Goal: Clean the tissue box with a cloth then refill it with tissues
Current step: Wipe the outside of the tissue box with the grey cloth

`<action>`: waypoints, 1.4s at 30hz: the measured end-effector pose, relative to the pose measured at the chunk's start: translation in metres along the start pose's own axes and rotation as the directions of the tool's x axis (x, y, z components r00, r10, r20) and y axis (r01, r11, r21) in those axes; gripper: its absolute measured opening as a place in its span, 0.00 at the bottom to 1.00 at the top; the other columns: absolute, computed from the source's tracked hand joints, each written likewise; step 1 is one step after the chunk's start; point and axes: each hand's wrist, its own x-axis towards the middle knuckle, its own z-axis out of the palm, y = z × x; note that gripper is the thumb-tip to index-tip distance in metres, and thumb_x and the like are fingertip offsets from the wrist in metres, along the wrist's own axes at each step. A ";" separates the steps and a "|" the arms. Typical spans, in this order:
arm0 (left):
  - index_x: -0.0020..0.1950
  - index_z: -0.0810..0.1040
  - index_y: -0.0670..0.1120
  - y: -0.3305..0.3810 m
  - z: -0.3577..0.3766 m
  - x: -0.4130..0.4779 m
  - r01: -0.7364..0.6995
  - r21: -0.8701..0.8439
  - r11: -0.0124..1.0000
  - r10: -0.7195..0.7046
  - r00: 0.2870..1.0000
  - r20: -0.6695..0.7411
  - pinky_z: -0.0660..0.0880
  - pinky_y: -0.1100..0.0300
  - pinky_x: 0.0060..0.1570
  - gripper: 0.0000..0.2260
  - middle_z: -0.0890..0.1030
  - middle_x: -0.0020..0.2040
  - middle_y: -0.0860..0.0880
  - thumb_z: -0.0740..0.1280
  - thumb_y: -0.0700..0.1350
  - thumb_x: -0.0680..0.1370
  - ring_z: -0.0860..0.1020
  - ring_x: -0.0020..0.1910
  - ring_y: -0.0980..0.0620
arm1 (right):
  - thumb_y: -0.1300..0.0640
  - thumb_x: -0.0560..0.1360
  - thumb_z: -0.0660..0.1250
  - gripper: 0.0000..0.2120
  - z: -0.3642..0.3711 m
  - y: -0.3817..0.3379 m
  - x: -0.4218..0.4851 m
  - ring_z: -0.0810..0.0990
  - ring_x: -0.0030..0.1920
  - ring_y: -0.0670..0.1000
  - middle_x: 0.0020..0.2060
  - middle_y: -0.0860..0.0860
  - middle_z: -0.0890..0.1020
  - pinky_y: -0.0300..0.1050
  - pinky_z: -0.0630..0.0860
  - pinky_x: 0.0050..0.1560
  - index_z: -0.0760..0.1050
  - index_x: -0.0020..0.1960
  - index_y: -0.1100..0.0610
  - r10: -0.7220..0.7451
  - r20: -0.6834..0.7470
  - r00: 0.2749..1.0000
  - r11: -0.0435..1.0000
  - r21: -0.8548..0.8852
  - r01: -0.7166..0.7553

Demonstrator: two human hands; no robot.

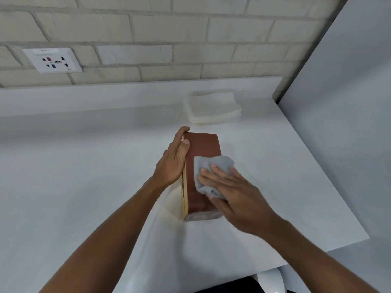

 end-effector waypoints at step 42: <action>0.77 0.63 0.65 -0.003 0.002 0.002 -0.013 -0.030 0.999 0.013 1.000 -0.016 0.72 0.35 0.64 0.23 0.71 0.36 0.62 0.49 0.64 0.82 0.72 0.44 0.54 | 0.38 0.81 0.45 0.26 -0.017 0.020 -0.008 0.52 0.78 0.40 0.75 0.35 0.62 0.43 0.53 0.76 0.64 0.75 0.42 0.139 0.003 0.990 0.989 0.048 -0.139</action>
